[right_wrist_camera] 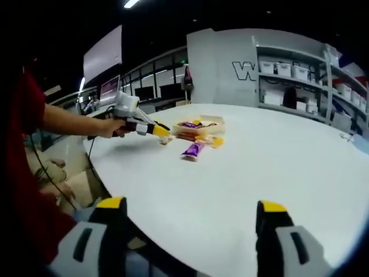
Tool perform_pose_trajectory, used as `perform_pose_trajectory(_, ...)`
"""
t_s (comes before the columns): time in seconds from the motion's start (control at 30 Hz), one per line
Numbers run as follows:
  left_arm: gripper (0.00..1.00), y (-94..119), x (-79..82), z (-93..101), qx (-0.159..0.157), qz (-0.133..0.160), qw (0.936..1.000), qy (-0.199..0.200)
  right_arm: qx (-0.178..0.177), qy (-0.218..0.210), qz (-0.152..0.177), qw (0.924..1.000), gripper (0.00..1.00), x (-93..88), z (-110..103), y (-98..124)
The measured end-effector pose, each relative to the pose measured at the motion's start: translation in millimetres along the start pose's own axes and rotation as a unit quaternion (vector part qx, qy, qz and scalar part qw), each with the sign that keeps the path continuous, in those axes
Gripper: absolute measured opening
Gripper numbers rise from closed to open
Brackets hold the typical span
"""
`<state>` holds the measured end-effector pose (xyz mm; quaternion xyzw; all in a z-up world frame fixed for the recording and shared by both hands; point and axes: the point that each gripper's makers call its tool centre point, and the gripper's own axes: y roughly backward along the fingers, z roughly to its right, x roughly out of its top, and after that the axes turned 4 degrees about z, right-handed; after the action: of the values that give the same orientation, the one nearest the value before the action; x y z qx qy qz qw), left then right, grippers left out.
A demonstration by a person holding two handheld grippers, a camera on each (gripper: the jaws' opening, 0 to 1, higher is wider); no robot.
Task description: Place the target food into the container with the food tongs after gripping and lifting it, then release it inside without dropping or visibly crushing the food.
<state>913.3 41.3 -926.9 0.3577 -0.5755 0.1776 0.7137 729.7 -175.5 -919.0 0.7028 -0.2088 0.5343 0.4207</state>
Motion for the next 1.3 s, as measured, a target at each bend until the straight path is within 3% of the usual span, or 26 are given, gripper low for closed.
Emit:
perform_pose_trajectory(0.33, 0.29, -0.5, -1.2, 5.5, -0.007, -0.006, 0.9995, -0.029, 0.005, 0.003, -0.004, 1.0000, 0.92, -1.9, -1.9, -4.6)
perform_pose_trajectory(0.53, 0.25, -4.7, -4.6, 3.7, -0.008, -0.004, 1.0000, 0.000, 0.006, 0.004, -0.004, 1.0000, 0.92, -1.9, 0.1, -3.7)
perform_pose_trajectory(0.73, 0.21, -5.4, -4.0, 5.6, -0.008, -0.002, 1.0000, 0.001, 0.008, 0.006, -0.006, 0.9999, 0.91, -2.3, -1.1, -3.7)
perform_pose_trajectory(0.93, 0.20, -4.6, -4.7, 6.0, -0.012, -0.002, 0.9993, 0.036, 0.009, 0.010, 0.007, 0.9999, 0.92, 8.3, -3.1, -5.7)
perform_pose_trajectory(1.1, 0.21, -4.9, -4.5, 7.1, -0.012, -0.005, 0.9991, 0.040, 0.010, 0.003, 0.043, 0.9990, 0.96, 21.2, -4.5, -10.2)
perform_pose_trajectory(1.17, 0.21, -4.4, -3.9, 8.8, -0.016, -0.014, 0.9983, 0.055, 0.013, 0.000, 0.046, 0.9988, 0.96, 22.2, -6.6, -12.0)
perform_pose_trajectory(1.23, 0.21, -3.6, -0.9, 10.5, -0.015, -0.017, 0.9946, 0.101, 0.016, 0.003, 0.044, 0.9989, 0.96, 21.3, -8.9, -13.8)
perform_pose_trajectory(1.3, 0.21, -2.5, 10.4, 10.8, -0.018, -0.001, 0.9937, 0.111, 0.023, 0.007, 0.038, 0.9990, 0.95, 17.1, -12.0, -15.0)
